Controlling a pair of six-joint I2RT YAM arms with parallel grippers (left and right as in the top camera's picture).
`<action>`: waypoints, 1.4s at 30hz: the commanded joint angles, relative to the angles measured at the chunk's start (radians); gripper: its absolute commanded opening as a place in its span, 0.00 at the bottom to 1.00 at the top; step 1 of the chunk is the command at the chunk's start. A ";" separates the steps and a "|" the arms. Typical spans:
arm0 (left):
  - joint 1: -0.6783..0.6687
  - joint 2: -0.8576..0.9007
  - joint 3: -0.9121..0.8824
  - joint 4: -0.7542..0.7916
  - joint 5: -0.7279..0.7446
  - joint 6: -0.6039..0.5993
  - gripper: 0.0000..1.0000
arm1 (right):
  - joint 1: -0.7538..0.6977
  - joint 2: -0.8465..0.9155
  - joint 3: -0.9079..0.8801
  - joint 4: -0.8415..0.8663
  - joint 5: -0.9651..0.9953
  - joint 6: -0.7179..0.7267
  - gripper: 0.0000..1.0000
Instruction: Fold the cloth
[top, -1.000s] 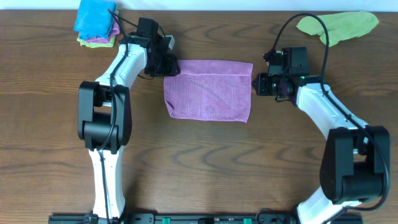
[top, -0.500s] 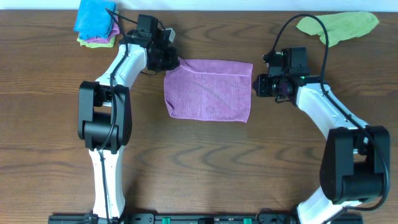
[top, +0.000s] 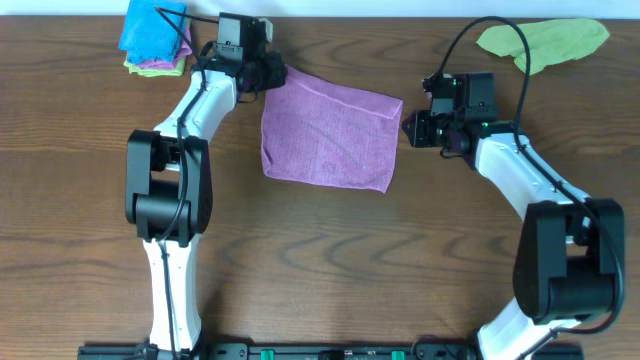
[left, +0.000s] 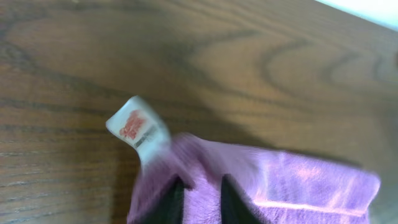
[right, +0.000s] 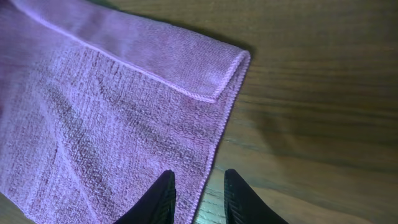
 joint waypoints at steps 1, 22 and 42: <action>0.003 0.039 -0.003 0.019 -0.033 -0.057 0.52 | -0.003 0.019 0.008 0.014 -0.035 0.016 0.27; 0.004 0.042 -0.003 -0.077 0.062 -0.047 0.68 | 0.074 0.164 0.074 0.112 -0.114 0.064 0.13; 0.012 -0.095 -0.002 -0.233 -0.119 0.206 0.59 | 0.074 0.164 0.196 -0.019 -0.082 0.032 0.01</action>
